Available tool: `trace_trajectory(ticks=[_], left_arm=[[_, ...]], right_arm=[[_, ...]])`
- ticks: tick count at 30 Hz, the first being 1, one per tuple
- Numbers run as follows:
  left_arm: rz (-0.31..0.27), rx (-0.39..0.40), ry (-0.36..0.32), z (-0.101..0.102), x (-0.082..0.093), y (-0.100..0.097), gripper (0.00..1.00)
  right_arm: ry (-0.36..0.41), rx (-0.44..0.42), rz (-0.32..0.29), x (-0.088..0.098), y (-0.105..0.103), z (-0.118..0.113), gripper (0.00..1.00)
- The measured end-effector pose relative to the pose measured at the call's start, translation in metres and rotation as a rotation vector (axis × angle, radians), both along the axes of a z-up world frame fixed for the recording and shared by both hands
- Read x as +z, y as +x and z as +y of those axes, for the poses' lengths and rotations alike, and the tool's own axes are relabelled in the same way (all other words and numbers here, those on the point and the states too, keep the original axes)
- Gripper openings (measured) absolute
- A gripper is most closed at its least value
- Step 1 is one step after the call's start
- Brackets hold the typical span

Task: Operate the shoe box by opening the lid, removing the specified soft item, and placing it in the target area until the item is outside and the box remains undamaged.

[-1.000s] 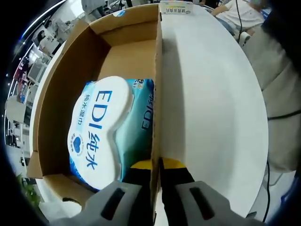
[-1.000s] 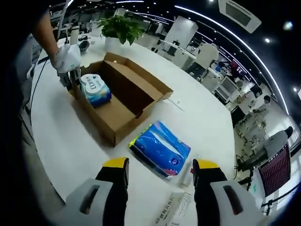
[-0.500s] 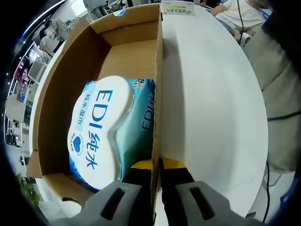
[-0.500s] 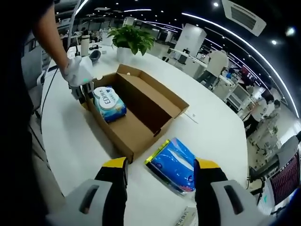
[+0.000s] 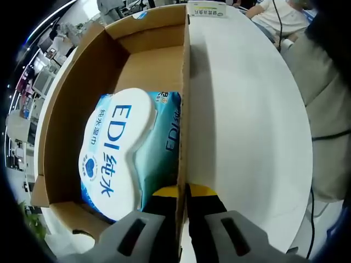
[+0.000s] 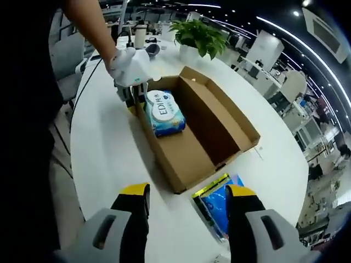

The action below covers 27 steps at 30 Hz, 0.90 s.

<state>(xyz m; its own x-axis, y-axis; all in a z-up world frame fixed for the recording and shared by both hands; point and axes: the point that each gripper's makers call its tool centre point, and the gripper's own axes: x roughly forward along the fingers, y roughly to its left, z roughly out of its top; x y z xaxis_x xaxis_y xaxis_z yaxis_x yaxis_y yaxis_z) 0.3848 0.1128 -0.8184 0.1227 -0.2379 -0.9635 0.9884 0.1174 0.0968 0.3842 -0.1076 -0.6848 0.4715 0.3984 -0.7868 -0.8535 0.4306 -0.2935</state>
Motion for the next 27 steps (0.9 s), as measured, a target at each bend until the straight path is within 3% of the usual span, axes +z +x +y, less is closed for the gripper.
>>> trace_trajectory(ticks=[4, 7, 8, 10, 15, 20, 27], left_arm=[[-0.001, -0.001, 0.000, 0.000, 0.000, 0.000, 0.01], [-0.005, -0.009, 0.000, 0.000, 0.000, 0.000, 0.01], [-0.005, -0.008, 0.000, 0.000, 0.000, 0.000, 0.01], [-0.005, -0.006, 0.000, 0.000, 0.000, 0.000, 0.01], [-0.006, -0.007, 0.000, 0.000, 0.000, 0.000, 0.01], [-0.005, -0.008, 0.000, -0.001, 0.000, 0.000, 0.01], [-0.004, -0.007, 0.000, -0.001, 0.000, 0.000, 0.01]], right_arm=[[-0.014, 0.040, 0.011, -0.003, -0.002, 0.010, 0.55], [-0.096, 0.111, 0.007, -0.008, -0.002, 0.012, 0.55], [-0.162, 0.145, -0.002, -0.012, -0.001, 0.009, 0.55], [-0.172, 0.171, 0.003, -0.015, -0.001, 0.012, 0.55], [-0.131, 0.193, 0.024, -0.012, 0.003, 0.026, 0.55], [0.022, 0.170, 0.089, -0.003, 0.009, 0.050, 0.54], [0.029, 0.175, 0.096, 0.001, 0.026, 0.059, 0.52]])
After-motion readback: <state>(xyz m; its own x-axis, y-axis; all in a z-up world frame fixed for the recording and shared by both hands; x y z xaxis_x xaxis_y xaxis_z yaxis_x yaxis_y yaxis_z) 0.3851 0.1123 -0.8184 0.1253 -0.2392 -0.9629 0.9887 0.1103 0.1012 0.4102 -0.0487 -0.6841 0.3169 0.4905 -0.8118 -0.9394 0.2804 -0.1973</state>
